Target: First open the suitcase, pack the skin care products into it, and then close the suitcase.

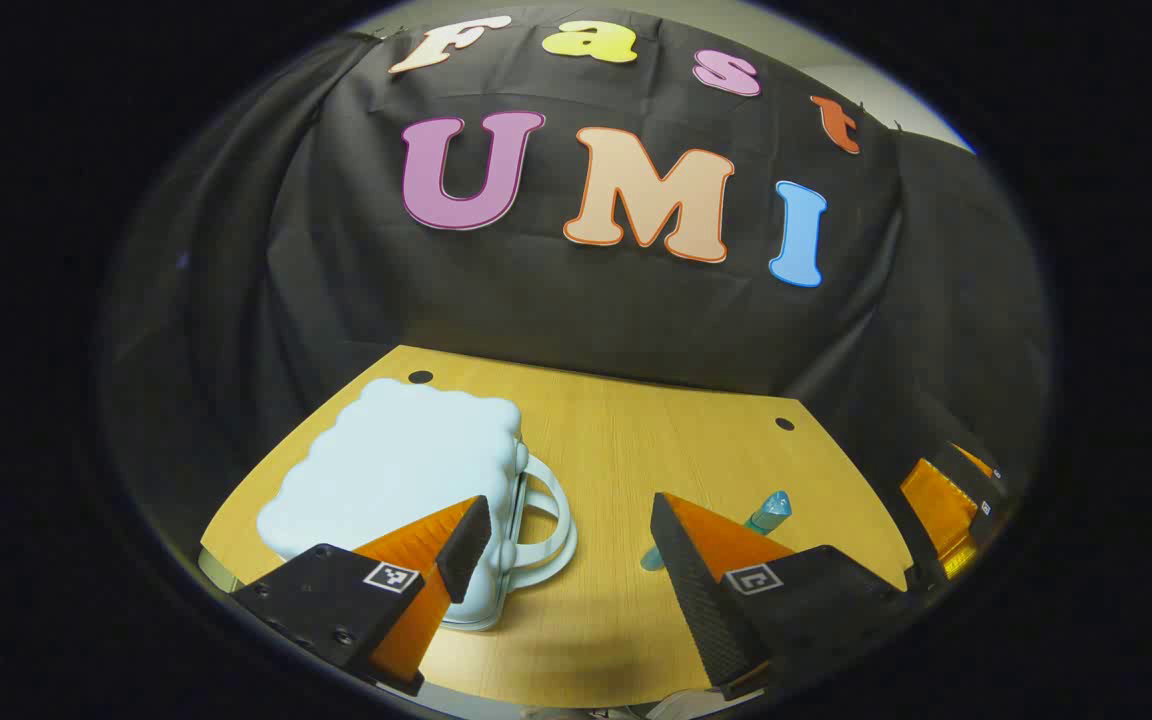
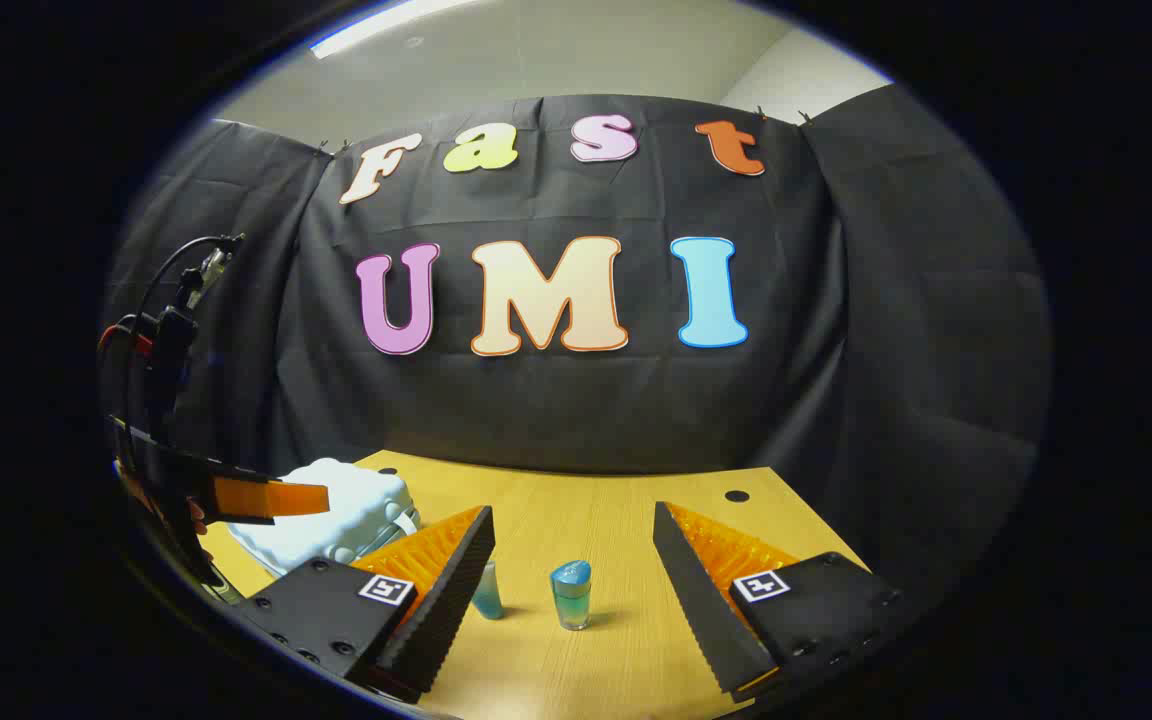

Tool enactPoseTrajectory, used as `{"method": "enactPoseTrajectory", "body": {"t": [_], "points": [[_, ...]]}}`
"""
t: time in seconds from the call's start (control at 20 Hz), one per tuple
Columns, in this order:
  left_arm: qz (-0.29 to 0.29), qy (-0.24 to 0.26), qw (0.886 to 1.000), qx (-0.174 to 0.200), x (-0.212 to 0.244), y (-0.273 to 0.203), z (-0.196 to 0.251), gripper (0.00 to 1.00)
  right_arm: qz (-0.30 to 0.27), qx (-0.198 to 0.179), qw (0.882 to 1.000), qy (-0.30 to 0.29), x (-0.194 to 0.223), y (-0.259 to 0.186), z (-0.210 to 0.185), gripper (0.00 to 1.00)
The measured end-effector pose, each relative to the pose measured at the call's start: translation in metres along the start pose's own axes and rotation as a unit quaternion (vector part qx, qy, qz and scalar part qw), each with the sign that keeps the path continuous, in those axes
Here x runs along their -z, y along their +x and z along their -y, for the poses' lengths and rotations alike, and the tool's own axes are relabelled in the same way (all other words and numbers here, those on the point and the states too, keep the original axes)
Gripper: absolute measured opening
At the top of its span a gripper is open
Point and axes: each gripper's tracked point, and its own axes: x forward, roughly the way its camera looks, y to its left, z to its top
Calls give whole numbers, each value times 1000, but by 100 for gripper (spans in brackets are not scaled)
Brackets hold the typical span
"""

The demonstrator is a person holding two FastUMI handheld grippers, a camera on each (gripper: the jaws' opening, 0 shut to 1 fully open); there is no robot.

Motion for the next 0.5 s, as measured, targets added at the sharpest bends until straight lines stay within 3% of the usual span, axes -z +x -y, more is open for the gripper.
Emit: {"method": "enactPoseTrajectory", "body": {"t": [0.5], "points": [[-21,5,1000,-4,9,6,-1,95,0,14,1000,1,1,5,12,100]]}}
